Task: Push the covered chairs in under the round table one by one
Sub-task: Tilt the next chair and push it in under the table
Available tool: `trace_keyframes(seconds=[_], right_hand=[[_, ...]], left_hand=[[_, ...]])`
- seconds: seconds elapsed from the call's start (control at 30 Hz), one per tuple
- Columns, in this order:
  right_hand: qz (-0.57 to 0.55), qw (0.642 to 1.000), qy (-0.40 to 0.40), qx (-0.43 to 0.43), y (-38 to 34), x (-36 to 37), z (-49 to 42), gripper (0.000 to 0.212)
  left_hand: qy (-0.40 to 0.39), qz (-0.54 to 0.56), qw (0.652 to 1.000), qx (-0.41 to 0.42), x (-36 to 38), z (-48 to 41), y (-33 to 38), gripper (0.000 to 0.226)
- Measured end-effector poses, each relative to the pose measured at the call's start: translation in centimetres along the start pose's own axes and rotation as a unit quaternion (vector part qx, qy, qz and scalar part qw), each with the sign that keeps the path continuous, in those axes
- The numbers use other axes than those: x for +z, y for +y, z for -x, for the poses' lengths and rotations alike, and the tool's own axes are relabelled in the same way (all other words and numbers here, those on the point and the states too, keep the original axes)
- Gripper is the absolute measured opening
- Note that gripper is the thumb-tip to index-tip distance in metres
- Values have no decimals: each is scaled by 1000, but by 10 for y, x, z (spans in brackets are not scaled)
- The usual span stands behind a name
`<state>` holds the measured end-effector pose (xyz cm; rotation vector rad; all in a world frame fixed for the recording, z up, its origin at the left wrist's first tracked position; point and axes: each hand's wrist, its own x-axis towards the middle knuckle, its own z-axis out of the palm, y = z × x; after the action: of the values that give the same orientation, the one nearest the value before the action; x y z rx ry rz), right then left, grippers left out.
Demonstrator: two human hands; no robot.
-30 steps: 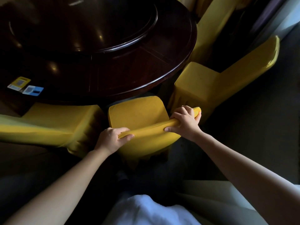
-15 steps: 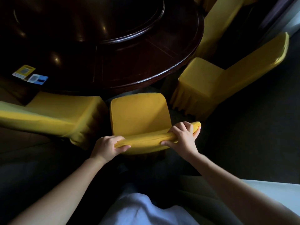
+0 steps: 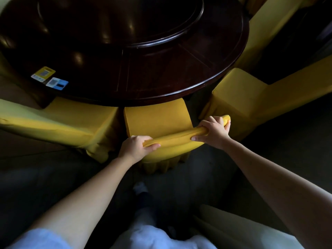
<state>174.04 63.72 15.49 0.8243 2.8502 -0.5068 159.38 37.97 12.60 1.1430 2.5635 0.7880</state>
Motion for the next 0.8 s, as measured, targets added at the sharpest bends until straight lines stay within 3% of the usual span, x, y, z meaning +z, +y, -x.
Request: trace_keyframes(seconds=[0.17,0.3,0.43,0.63,0.8], right_hand=[[8,1000,-17,7,0,-11,-27,60],[2,1000,-20,14,1,-19,-50,60],[8,999,-31,9,3,-27,-73,58],[-10,999,-35,9,9,-37,-99,57],[-6,998,-55,7,12,-42,-108,60]], left_hand=[[-72,15,995,-63,-5,-27,2,69],[-80,30,991,-99,-6,-49,1,52],[-90,20,988,-121,-8,-71,2,74],[-156,20,979,-132,-13,-102,1,83],[-192,42,973,-124,-19,-113,4,108]])
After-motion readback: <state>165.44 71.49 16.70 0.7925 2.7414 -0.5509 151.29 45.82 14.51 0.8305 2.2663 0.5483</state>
